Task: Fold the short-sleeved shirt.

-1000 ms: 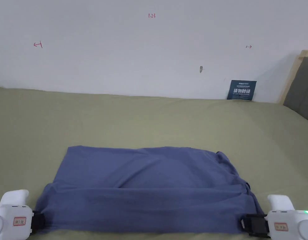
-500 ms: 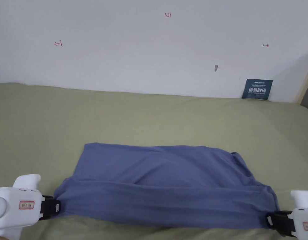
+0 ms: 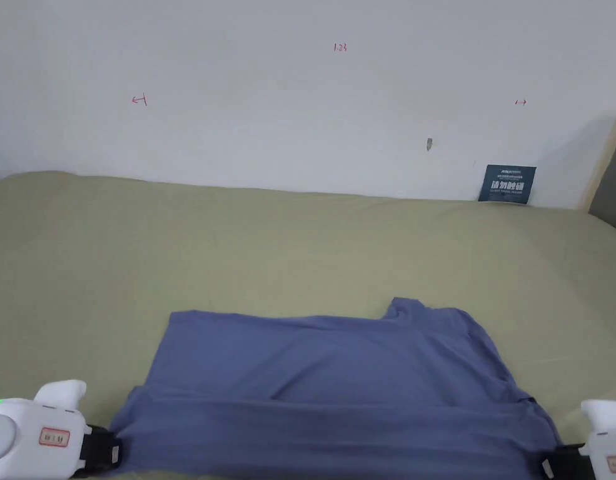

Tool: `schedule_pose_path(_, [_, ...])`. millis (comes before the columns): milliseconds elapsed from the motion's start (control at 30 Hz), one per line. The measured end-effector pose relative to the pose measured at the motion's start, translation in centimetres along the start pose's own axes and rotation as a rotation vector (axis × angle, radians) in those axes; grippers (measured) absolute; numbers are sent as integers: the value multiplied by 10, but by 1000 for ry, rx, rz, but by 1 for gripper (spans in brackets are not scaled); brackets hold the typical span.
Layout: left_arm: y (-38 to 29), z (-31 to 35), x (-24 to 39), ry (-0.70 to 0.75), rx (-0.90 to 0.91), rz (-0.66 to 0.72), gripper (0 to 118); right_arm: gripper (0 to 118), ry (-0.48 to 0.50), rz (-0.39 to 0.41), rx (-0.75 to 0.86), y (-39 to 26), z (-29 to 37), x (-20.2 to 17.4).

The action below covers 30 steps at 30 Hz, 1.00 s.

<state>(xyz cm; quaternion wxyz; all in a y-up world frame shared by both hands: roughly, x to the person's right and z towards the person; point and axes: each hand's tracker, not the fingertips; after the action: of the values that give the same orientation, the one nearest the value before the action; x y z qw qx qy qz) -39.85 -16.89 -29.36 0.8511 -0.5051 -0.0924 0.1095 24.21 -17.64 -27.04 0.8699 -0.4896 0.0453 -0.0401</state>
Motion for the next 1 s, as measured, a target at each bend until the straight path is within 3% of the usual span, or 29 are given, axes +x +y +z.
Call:
schedule_pose_path(67, [-4, -8, -1, -2, -14, 22, 5, 12, -3, -22, -8, -6, -11, 1])
schedule_pose_path(100, [-4, -11, -1, 1, -14, 27, 14, 18, 1, -38, -13, -8, -15, 2])
schedule_pose_path(133, [-4, -14, 0, 9, -15, 30, 36, 34, 2, -47, -23, -8, -19, 2])
schedule_pose_path(167, [-3, -13, 2, 50, -27, 34, 79, 59, -7, -46, -40, -9, -22, 5])
schedule_pose_path(200, [0, -21, -6, 89, -38, 42, 79, 69, -35, -29, -68, -8, -20, 7])
schedule_pose_path(233, [2, -17, -8, 98, -49, 54, 89, 69, -42, -23, -76, -8, -16, 8])
schedule_pose_path(267, [4, -8, -11, 78, -40, 58, 106, 84, -42, -13, -62, -6, -7, 9])
schedule_pose_path(300, [8, 3, -14, 49, -23, 75, 106, 83, -47, 0, -37, -2, 2, 11])
schedule_pose_path(400, [23, 36, -6, 69, 53, 86, 105, 81, -75, 10, 31, 20, 25, 6])
schedule_pose_path(533, [54, 54, 19, 55, 158, 10, 102, 77, -59, -33, 124, 55, 45, -15])
schedule_pose_path(600, [71, 50, 33, 39, 164, -31, 95, 53, 4, -51, 151, 72, 46, -25])
schedule_pose_path(633, [79, 47, 40, 41, 165, -56, 91, 29, 33, -41, 147, 81, 43, -29])
schedule_pose_path(667, [87, 43, 48, 40, 171, -91, 77, 0, 44, -26, 123, 92, 37, -35])
schedule_pose_path(700, [94, 39, 55, 42, 169, -118, 55, 0, 10, -6, 123, 98, 33, -40])
schedule_pose_path(733, [100, 32, 60, 58, 183, -135, 19, 0, -12, 20, 119, 107, 28, -48])
schedule_pose_path(767, [108, 23, 65, 71, 185, -141, 0, 0, -18, 41, 123, 115, 23, -54])
schedule_pose_path(1000, [177, -60, 52, 104, 120, -67, 0, 0, 18, 3, 108, 146, -26, -57])
